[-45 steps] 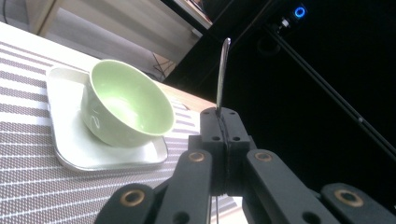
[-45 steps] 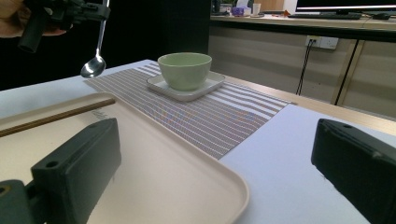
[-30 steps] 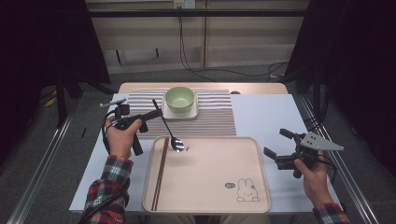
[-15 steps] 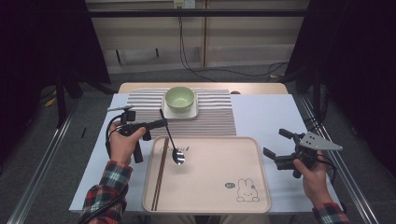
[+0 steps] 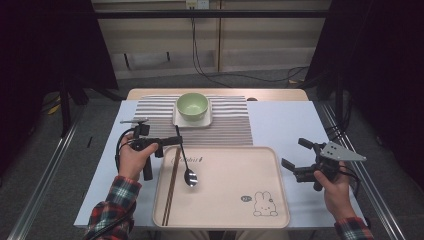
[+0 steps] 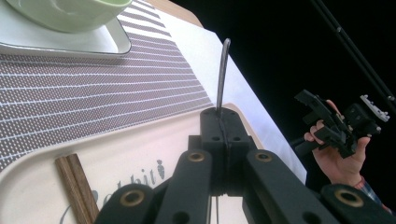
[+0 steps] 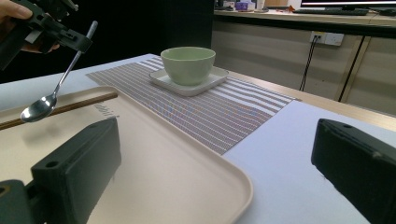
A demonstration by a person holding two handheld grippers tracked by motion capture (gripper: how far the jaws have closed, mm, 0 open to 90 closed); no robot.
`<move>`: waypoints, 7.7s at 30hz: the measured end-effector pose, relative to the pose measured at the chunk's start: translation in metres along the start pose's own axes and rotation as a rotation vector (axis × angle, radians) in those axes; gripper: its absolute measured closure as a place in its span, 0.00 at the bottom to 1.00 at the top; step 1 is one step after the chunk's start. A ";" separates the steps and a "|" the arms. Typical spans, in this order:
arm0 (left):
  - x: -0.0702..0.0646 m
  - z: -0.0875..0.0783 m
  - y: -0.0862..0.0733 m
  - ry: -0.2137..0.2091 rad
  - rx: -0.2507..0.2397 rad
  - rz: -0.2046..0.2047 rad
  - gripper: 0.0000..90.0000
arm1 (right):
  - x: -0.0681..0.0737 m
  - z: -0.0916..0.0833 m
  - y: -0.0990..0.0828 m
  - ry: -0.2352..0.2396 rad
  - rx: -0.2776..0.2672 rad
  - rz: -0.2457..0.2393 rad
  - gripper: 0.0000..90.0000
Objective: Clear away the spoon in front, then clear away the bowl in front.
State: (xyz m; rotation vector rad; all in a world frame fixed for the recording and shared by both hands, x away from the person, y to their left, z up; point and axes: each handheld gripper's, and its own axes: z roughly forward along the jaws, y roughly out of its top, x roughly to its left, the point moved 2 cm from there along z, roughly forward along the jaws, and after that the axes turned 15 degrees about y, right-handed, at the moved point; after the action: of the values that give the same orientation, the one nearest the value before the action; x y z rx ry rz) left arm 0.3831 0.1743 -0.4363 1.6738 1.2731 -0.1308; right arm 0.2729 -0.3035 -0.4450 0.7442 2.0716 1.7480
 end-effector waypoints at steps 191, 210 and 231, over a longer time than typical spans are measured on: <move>0.050 0.081 0.077 0.579 -0.202 -0.021 0.19 | -0.002 0.001 0.002 -0.003 0.003 -0.016 0.01; 0.052 0.098 0.088 0.612 -0.235 -0.046 0.36 | -0.004 0.001 0.002 0.000 0.000 -0.012 0.01; 0.057 0.112 0.084 0.631 -0.202 -0.071 0.47 | -0.004 0.000 0.002 0.001 -0.004 -0.014 0.01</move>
State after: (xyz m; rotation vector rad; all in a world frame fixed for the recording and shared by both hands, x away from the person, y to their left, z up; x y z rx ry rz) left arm 0.5238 0.1337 -0.4739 1.5436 1.7412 0.5068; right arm 0.2768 -0.3058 -0.4438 0.7259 2.0683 1.7455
